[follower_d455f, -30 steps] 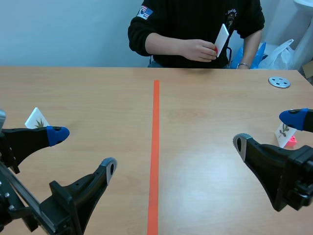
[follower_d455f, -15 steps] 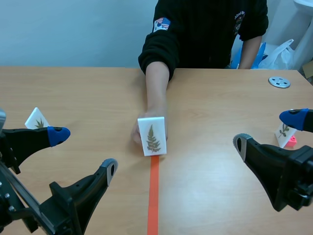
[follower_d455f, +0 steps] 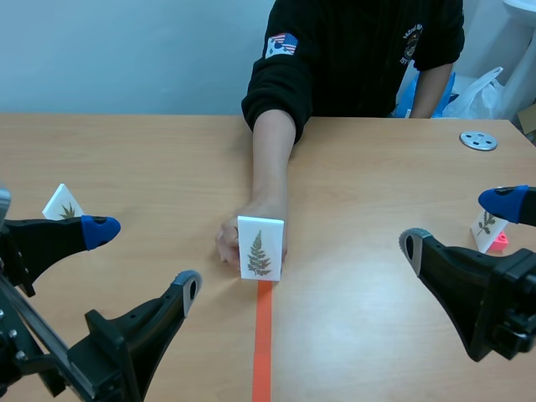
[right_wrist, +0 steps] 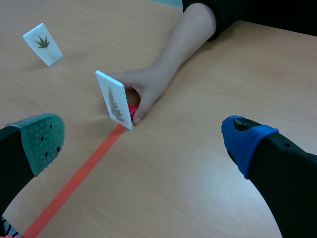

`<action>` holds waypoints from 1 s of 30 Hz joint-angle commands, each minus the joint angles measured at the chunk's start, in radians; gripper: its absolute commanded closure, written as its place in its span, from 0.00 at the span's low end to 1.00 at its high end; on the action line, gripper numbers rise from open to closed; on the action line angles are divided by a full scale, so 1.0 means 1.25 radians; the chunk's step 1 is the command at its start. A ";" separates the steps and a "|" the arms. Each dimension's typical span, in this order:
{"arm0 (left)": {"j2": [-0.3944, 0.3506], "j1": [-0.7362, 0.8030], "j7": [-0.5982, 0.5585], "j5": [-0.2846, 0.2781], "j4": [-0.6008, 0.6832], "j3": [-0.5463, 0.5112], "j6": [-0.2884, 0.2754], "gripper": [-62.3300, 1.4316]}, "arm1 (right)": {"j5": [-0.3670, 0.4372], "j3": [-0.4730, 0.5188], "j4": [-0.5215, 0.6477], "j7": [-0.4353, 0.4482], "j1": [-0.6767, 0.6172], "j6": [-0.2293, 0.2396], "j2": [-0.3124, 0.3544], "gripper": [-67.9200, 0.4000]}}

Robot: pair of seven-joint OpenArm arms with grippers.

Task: Sort the leaf by its shape. The table is split by an orange tape line. A compound leaf with several leaflets goes to the left side, a simple leaf with one blade goes to the right side. Return to the home posture when a red brick is placed on the table.

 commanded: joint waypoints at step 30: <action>0.067 -0.345 -0.060 0.027 -0.371 0.116 -0.125 0.00 | -0.083 0.004 -0.008 -0.007 0.090 -0.051 0.006 0.00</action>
